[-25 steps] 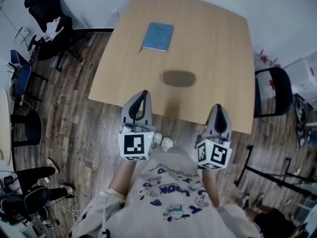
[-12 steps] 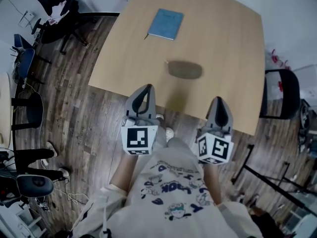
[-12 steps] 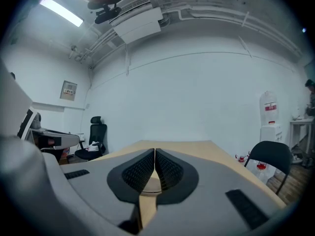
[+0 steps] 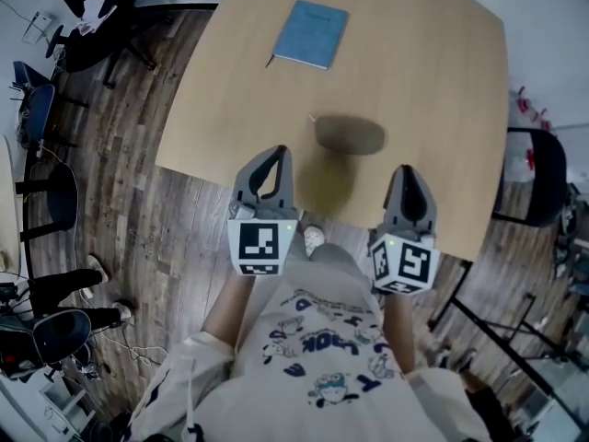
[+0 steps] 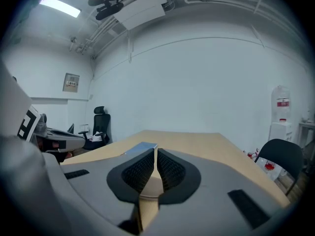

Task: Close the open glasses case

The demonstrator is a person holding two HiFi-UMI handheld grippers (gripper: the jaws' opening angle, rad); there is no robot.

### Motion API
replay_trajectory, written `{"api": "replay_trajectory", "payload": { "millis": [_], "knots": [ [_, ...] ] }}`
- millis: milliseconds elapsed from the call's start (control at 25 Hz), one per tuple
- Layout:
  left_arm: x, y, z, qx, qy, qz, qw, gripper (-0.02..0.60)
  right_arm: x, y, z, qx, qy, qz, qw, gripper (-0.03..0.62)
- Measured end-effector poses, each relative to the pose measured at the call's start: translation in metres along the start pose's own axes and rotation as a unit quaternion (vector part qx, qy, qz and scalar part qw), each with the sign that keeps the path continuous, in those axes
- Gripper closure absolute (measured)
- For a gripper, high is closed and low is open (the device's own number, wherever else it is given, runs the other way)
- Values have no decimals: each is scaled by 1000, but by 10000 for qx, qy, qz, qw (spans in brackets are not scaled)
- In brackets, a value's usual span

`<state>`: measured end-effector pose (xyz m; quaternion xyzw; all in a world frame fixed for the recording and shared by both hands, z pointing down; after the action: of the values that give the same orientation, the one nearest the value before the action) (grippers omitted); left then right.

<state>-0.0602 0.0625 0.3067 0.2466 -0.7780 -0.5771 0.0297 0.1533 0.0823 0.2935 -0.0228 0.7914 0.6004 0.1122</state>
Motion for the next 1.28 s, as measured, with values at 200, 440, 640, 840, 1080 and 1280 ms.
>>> {"api": "replay_trajectory", "payload": {
  "millis": [200,440,640,840,1080,1280],
  "knots": [
    [0,20,-50,361,731,-408,9958,581,-4,4,-44,351,50,88,9993,592],
    [-20,68,-93,1046,1968,-1036,9693,581,-11,17,-76,910,-8,274,9955,589],
    [-34,89,-121,1285,2817,-1775,9341,558,-18,31,-95,1296,-101,389,9907,569],
    [-53,102,-136,1430,3617,-3190,8643,465,-14,48,-99,1869,-359,412,9809,493],
    [-71,100,-149,1292,4187,-4420,7827,451,-17,63,-97,2386,-789,681,9655,457],
    [-74,96,-156,1156,4482,-5135,7225,451,-6,70,-108,2821,-1254,963,9463,434]
  ]
}}
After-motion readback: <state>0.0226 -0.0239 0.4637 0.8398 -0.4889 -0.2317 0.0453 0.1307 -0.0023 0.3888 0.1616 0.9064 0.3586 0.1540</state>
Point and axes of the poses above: the fingertips, and each gripper's own axes: z backward along the fingers, x to its left, y out of its underside, the point moved 1 cm from there along z, backward along the fingers, and after that the axes turned 13 degrees about -z, right-handed, at the moved point
